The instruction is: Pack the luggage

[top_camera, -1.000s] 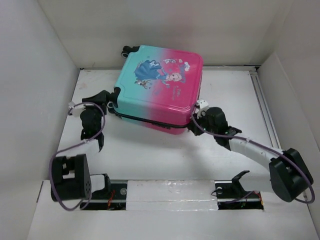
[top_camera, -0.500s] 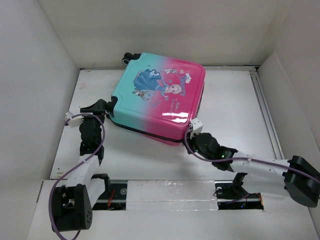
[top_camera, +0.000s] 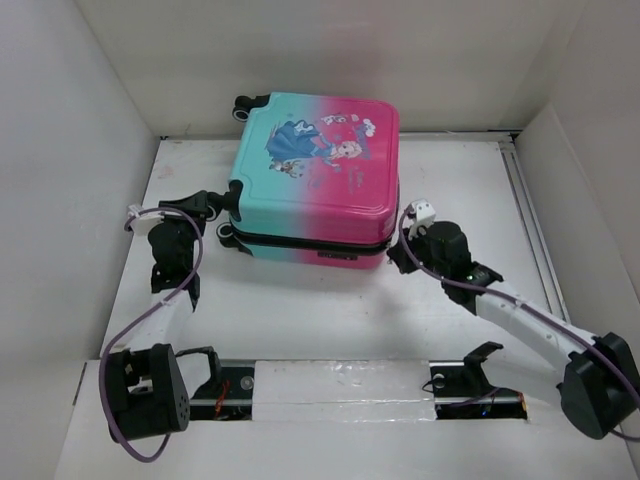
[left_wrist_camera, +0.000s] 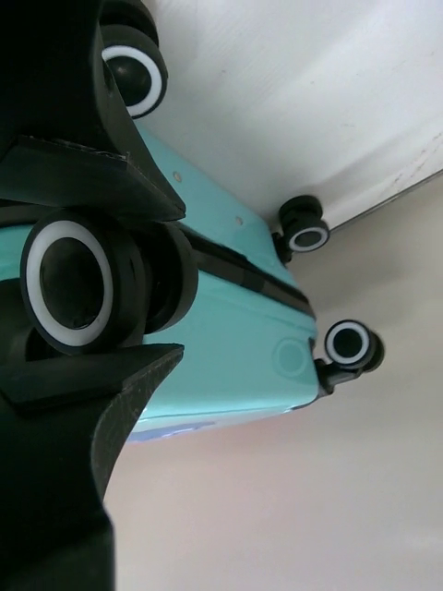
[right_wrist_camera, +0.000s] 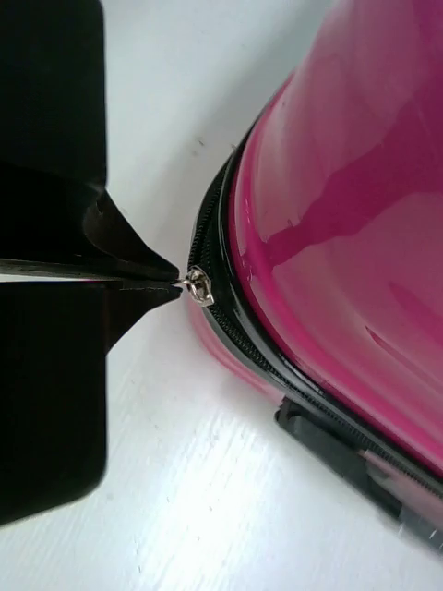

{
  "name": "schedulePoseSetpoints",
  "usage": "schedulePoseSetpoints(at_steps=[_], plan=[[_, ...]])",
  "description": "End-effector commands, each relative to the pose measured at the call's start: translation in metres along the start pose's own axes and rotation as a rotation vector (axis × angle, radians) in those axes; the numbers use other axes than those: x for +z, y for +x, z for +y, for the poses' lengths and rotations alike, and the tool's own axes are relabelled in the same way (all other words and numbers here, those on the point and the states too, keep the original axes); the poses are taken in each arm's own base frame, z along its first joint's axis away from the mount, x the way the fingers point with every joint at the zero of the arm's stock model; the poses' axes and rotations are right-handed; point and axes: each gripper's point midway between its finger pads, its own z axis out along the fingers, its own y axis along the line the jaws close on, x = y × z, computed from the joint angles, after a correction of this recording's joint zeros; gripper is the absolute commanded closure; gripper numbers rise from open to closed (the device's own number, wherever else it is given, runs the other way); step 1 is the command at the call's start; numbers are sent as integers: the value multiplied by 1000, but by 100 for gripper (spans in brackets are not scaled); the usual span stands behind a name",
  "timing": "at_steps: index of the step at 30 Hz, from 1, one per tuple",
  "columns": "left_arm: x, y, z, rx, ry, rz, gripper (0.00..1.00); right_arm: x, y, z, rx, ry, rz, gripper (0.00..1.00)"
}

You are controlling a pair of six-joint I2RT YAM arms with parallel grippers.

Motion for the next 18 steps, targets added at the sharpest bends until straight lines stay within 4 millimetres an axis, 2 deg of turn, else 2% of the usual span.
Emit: schedulePoseSetpoints(at_steps=[1, 5, 6, 7, 10, 14, 15, 16, 17, 18], plan=[[0, -7, -58, 1, 175, 12, 100, -20, -15, 41, -17, -186, -140, 100], [4, 2, -39, -8, 145, 35, 100, -45, -21, 61, -23, -287, -229, 100], [4, 4, -40, -7, 150, 48, 100, -49, -22, 68, -22, -308, -234, 100], [4, 8, -32, -8, 131, 55, 100, -48, -21, 74, -28, -313, -223, 100], [0, 21, -36, 6, 146, 88, 100, -31, -15, 81, -34, -291, -174, 100], [-12, 41, -32, 9, 162, 151, 100, -12, -30, 90, -35, -219, -193, 100], [-13, 43, -30, -1, 166, 160, 100, -13, -46, 100, -38, -220, -230, 100], [-15, 41, -35, -1, 183, 154, 100, -8, -44, 106, -45, -206, -219, 100], [-16, 44, -31, -1, 177, 166, 100, -7, -47, 112, -49, -195, -231, 100], [-18, 47, -32, 0, 182, 180, 100, -7, -43, 126, -71, -202, -240, 100]])
